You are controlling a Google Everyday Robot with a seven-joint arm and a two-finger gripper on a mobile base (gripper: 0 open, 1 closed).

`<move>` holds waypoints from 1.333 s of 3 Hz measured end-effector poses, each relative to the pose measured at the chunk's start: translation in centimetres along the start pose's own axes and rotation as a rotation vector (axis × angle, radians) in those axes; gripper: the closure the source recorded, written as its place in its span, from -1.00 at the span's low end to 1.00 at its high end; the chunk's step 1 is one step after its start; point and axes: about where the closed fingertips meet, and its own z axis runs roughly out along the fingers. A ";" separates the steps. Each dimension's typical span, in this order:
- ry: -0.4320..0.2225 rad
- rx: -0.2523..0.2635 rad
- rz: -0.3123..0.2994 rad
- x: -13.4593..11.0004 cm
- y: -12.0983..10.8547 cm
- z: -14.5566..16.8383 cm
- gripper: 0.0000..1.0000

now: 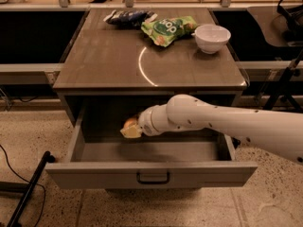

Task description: Place orange into top drawer

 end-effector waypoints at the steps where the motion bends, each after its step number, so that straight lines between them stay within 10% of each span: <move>1: 0.015 0.002 0.000 0.3 0.1 0.0 -0.86; 4: -0.001 0.081 0.043 1.5 2.2 -8.0 -1.00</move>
Offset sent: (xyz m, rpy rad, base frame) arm -0.0268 -0.0259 0.0100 -0.0513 0.0104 -0.0422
